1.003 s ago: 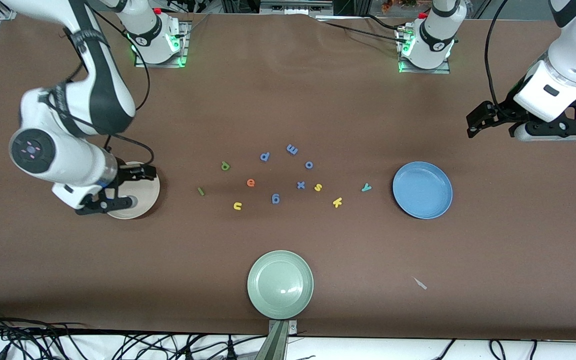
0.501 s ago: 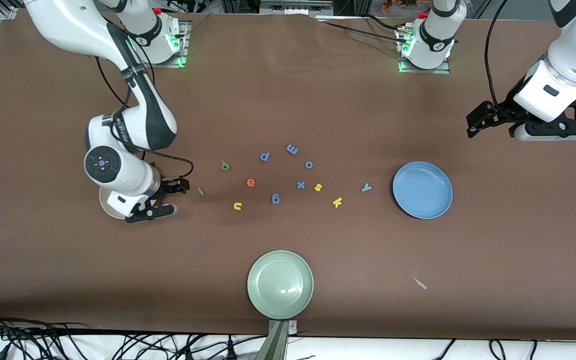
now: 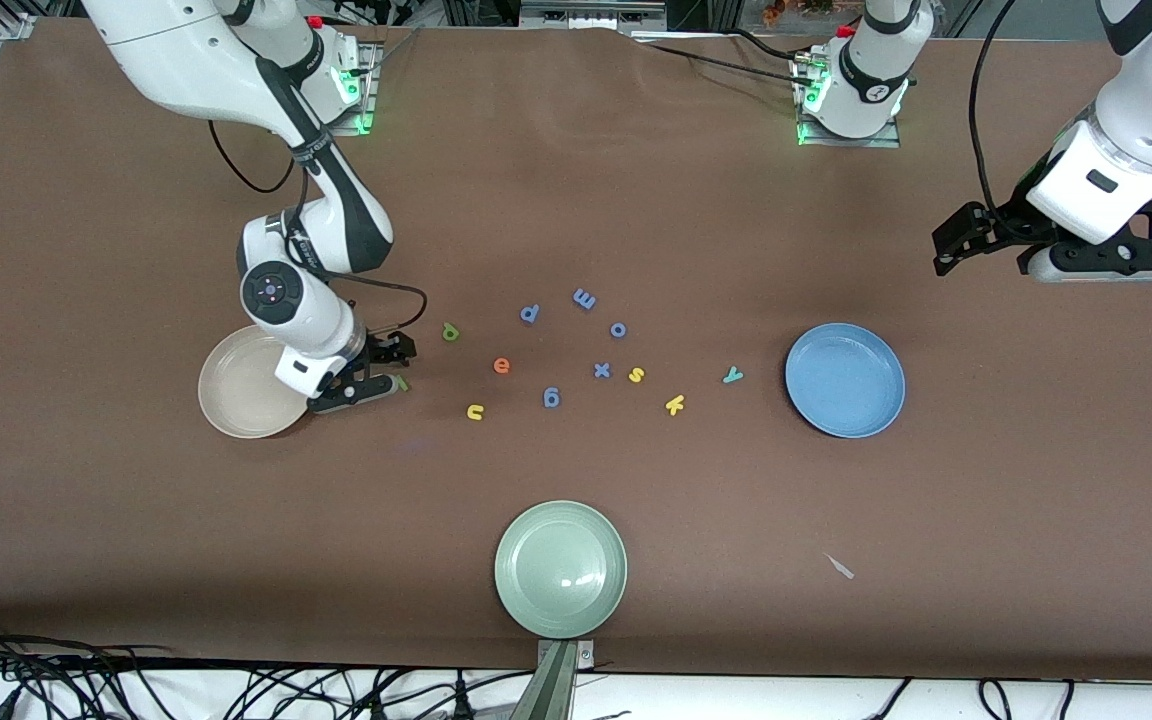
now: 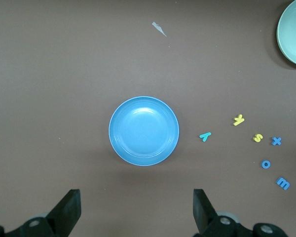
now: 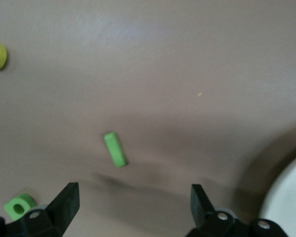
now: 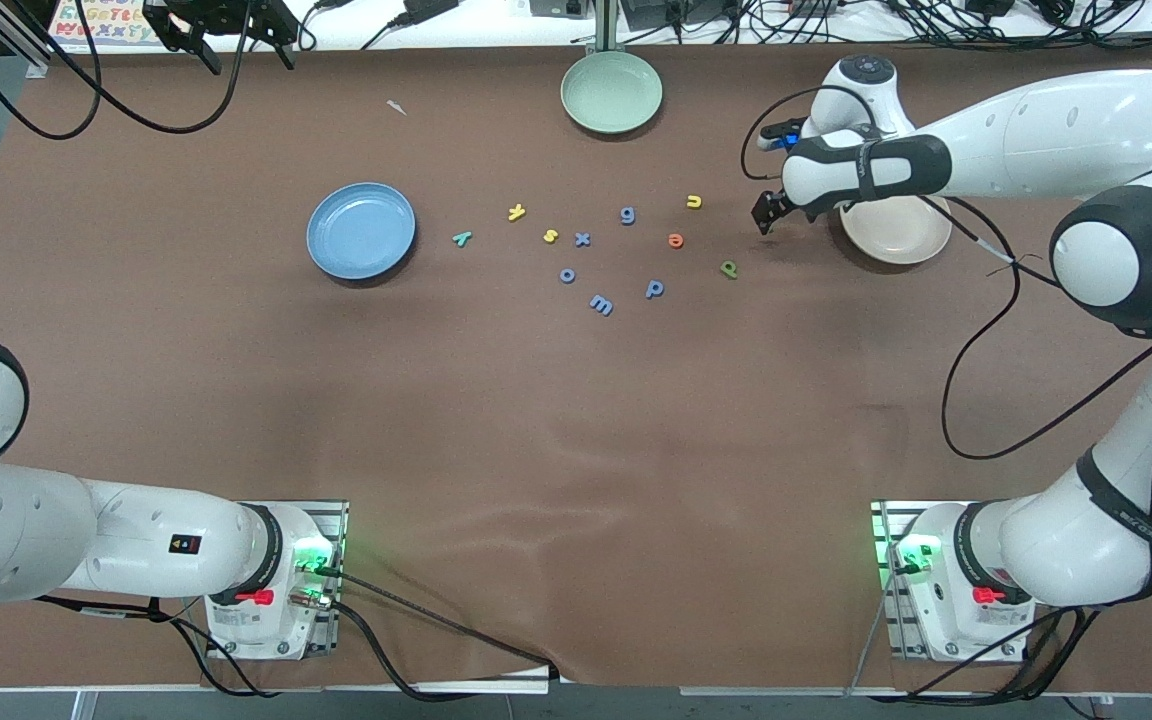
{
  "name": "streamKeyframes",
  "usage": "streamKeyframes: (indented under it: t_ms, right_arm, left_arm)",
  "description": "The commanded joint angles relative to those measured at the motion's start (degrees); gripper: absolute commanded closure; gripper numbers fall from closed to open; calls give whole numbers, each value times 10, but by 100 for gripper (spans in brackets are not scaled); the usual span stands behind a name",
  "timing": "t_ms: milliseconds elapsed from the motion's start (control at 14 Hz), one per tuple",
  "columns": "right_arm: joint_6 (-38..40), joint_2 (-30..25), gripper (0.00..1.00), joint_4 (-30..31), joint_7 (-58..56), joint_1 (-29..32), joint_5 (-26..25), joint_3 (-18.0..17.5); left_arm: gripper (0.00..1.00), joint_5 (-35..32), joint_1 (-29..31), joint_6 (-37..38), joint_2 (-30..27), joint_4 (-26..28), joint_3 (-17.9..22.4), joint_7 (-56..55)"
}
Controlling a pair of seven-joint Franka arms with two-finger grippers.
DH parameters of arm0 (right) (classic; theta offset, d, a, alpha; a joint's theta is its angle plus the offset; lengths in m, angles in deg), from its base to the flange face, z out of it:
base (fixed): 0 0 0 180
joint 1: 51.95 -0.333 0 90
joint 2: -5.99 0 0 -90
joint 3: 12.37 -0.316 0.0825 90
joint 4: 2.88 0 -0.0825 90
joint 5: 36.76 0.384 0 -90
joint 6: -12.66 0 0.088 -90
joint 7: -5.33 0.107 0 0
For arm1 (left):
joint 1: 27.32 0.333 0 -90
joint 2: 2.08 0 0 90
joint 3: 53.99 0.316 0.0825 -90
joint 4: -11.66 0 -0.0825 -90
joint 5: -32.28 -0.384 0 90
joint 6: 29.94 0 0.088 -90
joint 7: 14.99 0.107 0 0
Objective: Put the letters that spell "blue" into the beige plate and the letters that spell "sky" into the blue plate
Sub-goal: 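Reach the right gripper down to the green l strip beside the beige plate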
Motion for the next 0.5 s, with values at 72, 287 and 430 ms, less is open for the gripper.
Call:
streamKeyframes:
  t_ms: [72, 287, 430]
  right_arm:
    - [-33, 6, 0, 11, -7, -11, -1, 0]
    - [-34, 24, 1, -6, -23, -10, -5, 0]
    - [-34, 27, 6, -12, -24, -10, -6, -1]
  left_arm:
    - [0, 5, -2, -3, -5, 5, 0, 5]
    - [0, 5, -1, -3, -5, 5, 0, 5]
    - [0, 5, -1, -4, -5, 5, 0, 5]
